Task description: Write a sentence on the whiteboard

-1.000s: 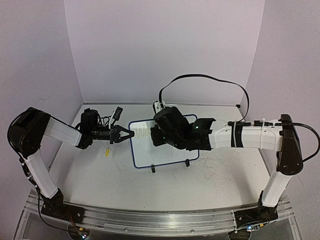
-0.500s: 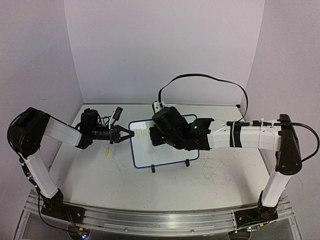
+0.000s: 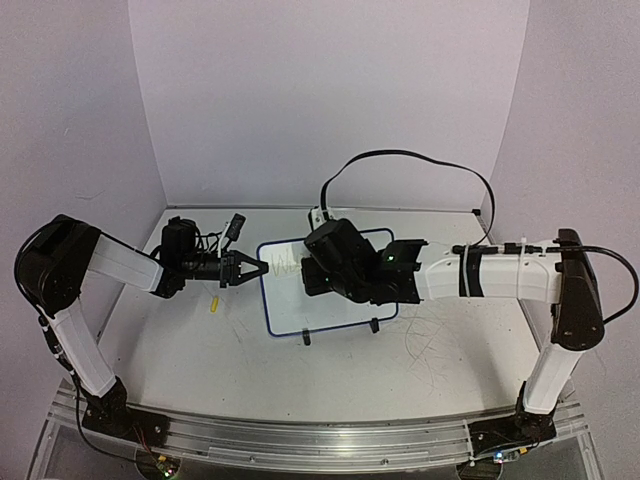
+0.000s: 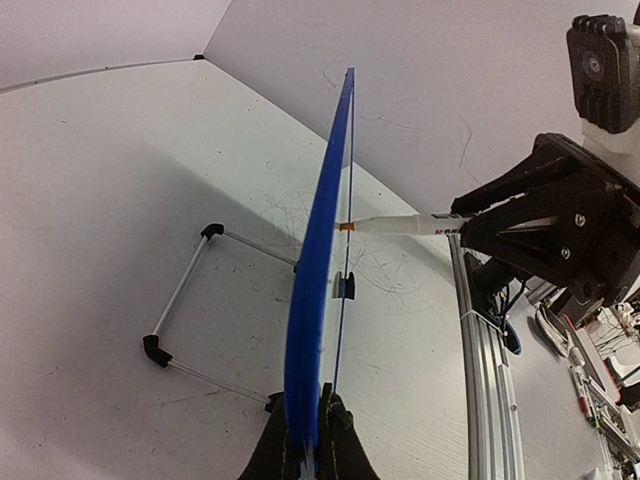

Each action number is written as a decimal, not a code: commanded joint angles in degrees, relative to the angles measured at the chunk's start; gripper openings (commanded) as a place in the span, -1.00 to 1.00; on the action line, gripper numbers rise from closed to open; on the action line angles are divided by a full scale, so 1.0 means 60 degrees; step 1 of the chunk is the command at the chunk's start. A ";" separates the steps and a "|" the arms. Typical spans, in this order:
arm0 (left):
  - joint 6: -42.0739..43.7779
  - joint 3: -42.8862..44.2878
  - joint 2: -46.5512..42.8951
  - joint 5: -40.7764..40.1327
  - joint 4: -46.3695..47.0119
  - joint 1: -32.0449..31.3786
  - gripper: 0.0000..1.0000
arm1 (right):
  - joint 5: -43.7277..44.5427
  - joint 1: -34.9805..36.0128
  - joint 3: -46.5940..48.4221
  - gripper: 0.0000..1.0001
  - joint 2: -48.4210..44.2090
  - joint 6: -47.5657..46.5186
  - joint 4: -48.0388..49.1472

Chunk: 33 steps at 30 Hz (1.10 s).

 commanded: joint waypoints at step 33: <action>0.0563 0.0005 -0.0038 -0.0528 -0.0563 0.0069 -1.00 | 0.0449 0.0040 0.0226 -1.00 0.0107 0.0149 -0.0363</action>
